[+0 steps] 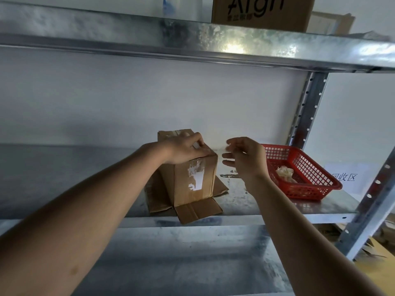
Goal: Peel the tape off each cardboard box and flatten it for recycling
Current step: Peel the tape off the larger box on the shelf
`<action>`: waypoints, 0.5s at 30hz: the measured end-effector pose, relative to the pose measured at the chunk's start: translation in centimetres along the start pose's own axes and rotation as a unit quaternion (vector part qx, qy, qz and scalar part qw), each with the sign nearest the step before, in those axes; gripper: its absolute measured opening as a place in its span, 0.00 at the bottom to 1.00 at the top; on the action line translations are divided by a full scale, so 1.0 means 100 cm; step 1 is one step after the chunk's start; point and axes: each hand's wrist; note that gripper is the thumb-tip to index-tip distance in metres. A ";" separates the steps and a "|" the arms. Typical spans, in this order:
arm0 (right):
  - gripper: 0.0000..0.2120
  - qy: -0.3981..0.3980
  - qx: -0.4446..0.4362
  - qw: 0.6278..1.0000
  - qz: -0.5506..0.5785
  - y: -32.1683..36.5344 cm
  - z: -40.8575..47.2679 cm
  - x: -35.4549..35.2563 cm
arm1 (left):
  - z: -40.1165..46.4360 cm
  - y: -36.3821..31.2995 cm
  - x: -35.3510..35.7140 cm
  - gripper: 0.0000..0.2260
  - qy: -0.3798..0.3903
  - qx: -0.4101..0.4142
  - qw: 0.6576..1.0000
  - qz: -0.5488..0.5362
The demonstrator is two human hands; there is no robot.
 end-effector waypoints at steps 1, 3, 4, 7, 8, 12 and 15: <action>0.09 -0.012 0.019 0.999 0.045 0.000 -0.001 -0.002 | 0.000 0.000 -0.001 0.23 -0.002 0.003 1.000 0.001; 0.12 -0.031 0.020 0.996 0.078 -0.003 -0.004 -0.007 | 0.000 0.000 -0.001 0.23 -0.004 0.012 1.000 0.010; 0.14 -0.044 0.002 0.997 0.060 -0.005 -0.005 -0.010 | 0.000 -0.001 -0.001 0.23 -0.004 0.015 1.000 0.012; 0.07 -0.043 -0.104 0.988 -0.102 -0.012 -0.007 -0.016 | 0.000 -0.003 -0.001 0.23 -0.001 0.017 1.000 0.007; 0.07 -0.030 -0.142 0.977 -0.154 -0.014 -0.009 -0.015 | 0.000 -0.003 -0.001 0.24 -0.001 0.017 1.000 0.005; 0.06 0.043 -0.204 0.955 -0.209 -0.018 -0.018 -0.008 | 0.000 -0.004 0.000 0.25 -0.003 0.017 1.000 0.010; 0.10 0.083 -0.173 0.962 -0.192 -0.020 -0.017 -0.007 | -0.001 -0.004 -0.001 0.24 -0.004 0.010 1.000 0.015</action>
Point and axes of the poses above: each hand's wrist, its own z-axis towards the middle knuckle, its own x-axis out of the palm, y = z × x, and after that the axes turned 14 degrees about z, right-handed
